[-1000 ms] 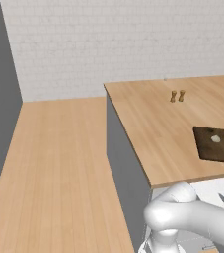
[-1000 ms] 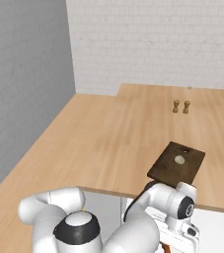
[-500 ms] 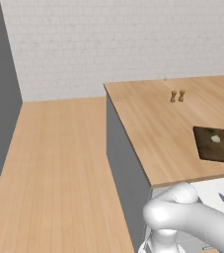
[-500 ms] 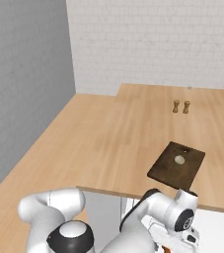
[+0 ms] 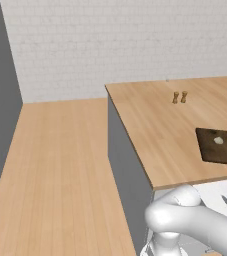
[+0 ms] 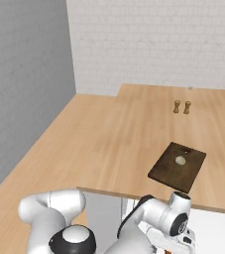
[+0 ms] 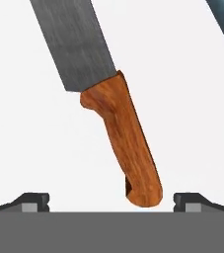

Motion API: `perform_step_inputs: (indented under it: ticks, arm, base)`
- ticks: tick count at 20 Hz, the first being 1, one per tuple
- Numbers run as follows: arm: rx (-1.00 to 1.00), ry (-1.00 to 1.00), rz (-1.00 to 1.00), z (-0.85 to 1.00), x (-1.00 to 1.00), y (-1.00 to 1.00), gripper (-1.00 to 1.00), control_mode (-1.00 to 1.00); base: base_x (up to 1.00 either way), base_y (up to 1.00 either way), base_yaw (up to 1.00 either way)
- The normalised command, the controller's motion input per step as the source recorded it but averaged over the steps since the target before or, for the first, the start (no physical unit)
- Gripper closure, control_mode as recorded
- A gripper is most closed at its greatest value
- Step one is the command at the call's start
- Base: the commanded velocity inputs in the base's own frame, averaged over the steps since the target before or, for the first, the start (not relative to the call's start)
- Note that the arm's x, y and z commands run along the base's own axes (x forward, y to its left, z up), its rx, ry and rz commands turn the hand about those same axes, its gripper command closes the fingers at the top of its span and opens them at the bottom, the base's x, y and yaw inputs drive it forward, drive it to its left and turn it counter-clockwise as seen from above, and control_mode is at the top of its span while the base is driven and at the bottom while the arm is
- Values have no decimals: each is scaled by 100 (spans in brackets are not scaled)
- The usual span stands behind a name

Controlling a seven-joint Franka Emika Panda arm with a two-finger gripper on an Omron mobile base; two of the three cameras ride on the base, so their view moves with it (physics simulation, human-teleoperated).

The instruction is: Place the appropriate cutting tool for cutting the garlic skin on the cutting board.

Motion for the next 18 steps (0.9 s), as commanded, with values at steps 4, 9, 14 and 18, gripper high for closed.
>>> perform_step_inputs:
  ticks: [4,9,14,18]
  arm:
    - [0,-3,4,-11,19,-6,-100,-100]
    - [0,-2,5,-2,37,-25,-100,-100]
    - [0,0,5,-31,26,-8,-100,-100]
    - [0,0,6,-36,20,0,-100,-100]
  base:
    - [0,0,0]
    - [0,0,0]
    - [0,0,0]
    - [0,0,0]
